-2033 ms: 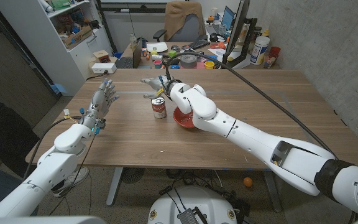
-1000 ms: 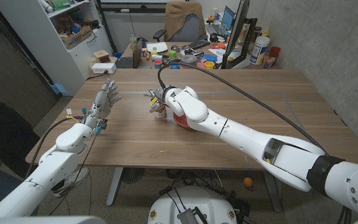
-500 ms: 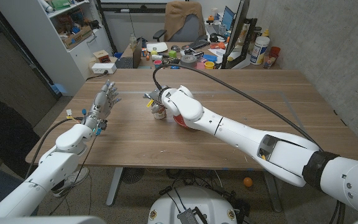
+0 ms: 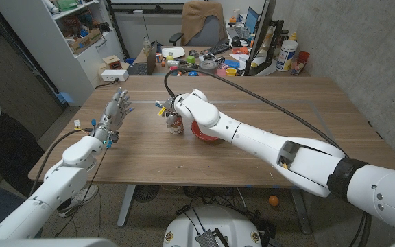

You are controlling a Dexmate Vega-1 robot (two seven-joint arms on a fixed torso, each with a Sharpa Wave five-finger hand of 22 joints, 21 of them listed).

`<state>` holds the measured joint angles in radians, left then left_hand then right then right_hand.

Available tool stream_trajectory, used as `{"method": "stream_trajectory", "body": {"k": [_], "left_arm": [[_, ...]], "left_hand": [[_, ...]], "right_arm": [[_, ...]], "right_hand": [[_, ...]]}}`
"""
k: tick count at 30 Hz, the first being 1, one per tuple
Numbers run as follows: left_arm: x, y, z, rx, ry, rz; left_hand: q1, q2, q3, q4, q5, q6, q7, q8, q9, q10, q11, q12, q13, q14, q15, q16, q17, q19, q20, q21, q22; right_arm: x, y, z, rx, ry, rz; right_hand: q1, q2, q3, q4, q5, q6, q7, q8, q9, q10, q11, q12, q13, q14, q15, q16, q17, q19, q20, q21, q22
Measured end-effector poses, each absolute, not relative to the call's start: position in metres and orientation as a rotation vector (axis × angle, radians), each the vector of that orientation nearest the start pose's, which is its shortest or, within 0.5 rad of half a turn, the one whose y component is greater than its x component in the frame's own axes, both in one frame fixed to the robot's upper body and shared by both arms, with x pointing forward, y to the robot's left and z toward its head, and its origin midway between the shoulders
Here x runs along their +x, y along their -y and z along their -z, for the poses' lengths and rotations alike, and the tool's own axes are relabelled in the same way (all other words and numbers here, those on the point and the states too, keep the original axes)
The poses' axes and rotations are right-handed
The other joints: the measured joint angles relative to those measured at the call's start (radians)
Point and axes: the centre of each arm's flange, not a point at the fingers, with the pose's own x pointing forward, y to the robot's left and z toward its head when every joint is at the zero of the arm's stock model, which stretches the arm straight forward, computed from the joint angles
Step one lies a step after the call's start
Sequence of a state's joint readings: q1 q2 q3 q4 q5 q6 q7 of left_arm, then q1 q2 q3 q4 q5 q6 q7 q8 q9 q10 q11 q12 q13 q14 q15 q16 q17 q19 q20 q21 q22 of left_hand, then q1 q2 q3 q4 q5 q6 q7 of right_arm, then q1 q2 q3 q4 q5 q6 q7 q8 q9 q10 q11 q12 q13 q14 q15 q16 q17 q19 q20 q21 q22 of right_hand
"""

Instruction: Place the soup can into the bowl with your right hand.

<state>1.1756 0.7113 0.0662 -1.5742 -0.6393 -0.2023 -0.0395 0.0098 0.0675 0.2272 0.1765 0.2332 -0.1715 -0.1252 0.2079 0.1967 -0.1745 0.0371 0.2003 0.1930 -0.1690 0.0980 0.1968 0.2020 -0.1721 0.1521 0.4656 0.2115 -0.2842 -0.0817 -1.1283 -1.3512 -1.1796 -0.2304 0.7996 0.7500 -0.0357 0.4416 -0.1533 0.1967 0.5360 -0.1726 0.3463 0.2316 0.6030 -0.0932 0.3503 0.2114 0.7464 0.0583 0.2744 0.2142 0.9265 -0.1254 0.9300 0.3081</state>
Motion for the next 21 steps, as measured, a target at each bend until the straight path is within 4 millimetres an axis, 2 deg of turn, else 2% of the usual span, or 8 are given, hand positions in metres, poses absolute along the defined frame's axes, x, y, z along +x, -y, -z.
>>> {"method": "stream_trajectory", "body": {"k": [1,3,4,6,7,13,15,21], "left_arm": [[0.573,-0.403,0.049,0.089,0.557,0.086],[0.574,-0.403,0.048,0.089,0.557,0.086],[0.574,-0.403,0.048,0.089,0.557,0.086],[0.575,-0.403,0.048,0.089,0.556,0.088],[0.575,-0.403,0.047,0.090,0.556,0.089],[0.579,-0.403,0.046,0.091,0.550,0.090],[0.580,-0.402,0.045,0.091,0.551,0.090],[0.583,-0.401,0.042,0.095,0.549,0.096]], "left_hand": [[0.000,0.000,0.000,0.000,0.000,0.000,0.000,0.000,0.001,0.000,0.000,0.000,0.000,0.000,0.000,0.000,0.000,0.000,0.000,0.000,0.000],[0.000,0.000,0.000,0.000,0.000,0.000,0.000,0.000,0.001,0.000,0.000,0.000,0.000,-0.003,0.003,0.000,0.000,0.000,0.000,0.000,0.000],[0.000,0.000,-0.001,0.001,0.000,0.000,0.000,0.000,0.001,0.000,0.000,0.000,0.000,-0.005,0.005,0.000,0.000,0.000,0.000,0.000,0.000],[0.000,0.000,-0.004,0.004,0.000,0.000,0.000,0.000,0.001,0.000,0.000,0.000,0.000,-0.005,0.005,0.000,0.000,0.000,0.000,-0.004,0.000],[0.000,0.000,-0.005,0.003,0.000,0.000,0.000,0.000,0.001,0.000,0.000,0.000,0.000,-0.005,0.005,0.000,0.000,0.000,0.000,-0.004,0.000],[0.000,0.000,-0.008,0.000,0.000,0.000,0.000,0.000,0.001,0.000,0.000,0.000,0.000,-0.005,0.005,0.000,0.000,0.000,0.000,-0.004,0.000],[0.000,0.000,-0.008,0.000,0.000,0.000,0.000,0.000,0.001,0.000,0.000,0.000,0.000,-0.005,0.005,0.000,0.000,0.000,0.000,-0.004,0.000],[0.000,0.000,-0.008,0.000,0.000,0.000,0.000,0.000,0.001,0.000,0.000,0.000,0.000,-0.005,0.005,0.000,0.000,0.000,0.000,-0.004,0.000]], "right_arm": [[0.595,-0.122,-0.022,-2.181,0.428,-0.427],[0.595,-0.123,-0.022,-2.166,0.446,-0.437],[0.595,-0.123,-0.022,-2.165,0.448,-0.438],[0.597,-0.122,-0.023,-2.147,0.468,-0.445],[0.597,-0.122,-0.024,-2.137,0.485,-0.451],[0.599,-0.120,-0.027,-2.082,0.567,-0.480],[0.600,-0.119,-0.028,-2.065,0.590,-0.489],[0.601,-0.117,-0.032,-2.015,0.660,-0.524]], "right_hand": [[0.020,-0.020,0.009,-0.004,0.000,0.064,0.024,0.021,0.003,0.068,0.019,0.023,0.010,0.058,0.002,0.021,0.013,0.016,-0.006,0.031,0.018],[0.054,-0.054,0.021,-0.005,0.000,0.161,0.063,0.053,0.006,0.161,0.076,0.062,0.014,0.130,-0.008,0.058,0.044,0.042,-0.015,0.073,0.030],[0.067,-0.067,0.021,-0.005,0.000,0.196,0.078,0.064,0.007,0.184,0.099,0.089,0.016,0.172,-0.018,0.073,0.059,0.055,-0.017,0.089,0.029],[0.085,-0.085,0.022,-0.005,0.000,0.239,0.099,0.077,0.007,0.211,0.126,0.103,0.023,0.201,-0.044,0.089,0.077,0.065,-0.027,0.104,0.023],[0.092,-0.092,0.023,-0.006,0.000,0.253,0.106,0.081,0.006,0.222,0.135,0.103,0.024,0.207,-0.039,0.097,0.084,0.076,-0.030,0.110,0.019],[0.126,-0.126,0.023,-0.006,-0.005,0.304,0.144,0.089,0.005,0.265,0.171,0.149,0.028,0.224,-0.043,0.128,0.116,0.113,-0.043,0.135,0.000],[0.134,-0.134,0.023,-0.006,-0.005,0.317,0.150,0.092,0.006,0.275,0.181,0.157,0.061,0.237,-0.038,0.135,0.122,0.124,-0.046,0.145,-0.003],[0.154,-0.154,0.018,-0.011,-0.005,0.336,0.165,0.097,0.006,0.302,0.186,0.177,0.070,0.251,-0.041,0.151,0.132,0.138,-0.053,0.162,-0.011]]}}
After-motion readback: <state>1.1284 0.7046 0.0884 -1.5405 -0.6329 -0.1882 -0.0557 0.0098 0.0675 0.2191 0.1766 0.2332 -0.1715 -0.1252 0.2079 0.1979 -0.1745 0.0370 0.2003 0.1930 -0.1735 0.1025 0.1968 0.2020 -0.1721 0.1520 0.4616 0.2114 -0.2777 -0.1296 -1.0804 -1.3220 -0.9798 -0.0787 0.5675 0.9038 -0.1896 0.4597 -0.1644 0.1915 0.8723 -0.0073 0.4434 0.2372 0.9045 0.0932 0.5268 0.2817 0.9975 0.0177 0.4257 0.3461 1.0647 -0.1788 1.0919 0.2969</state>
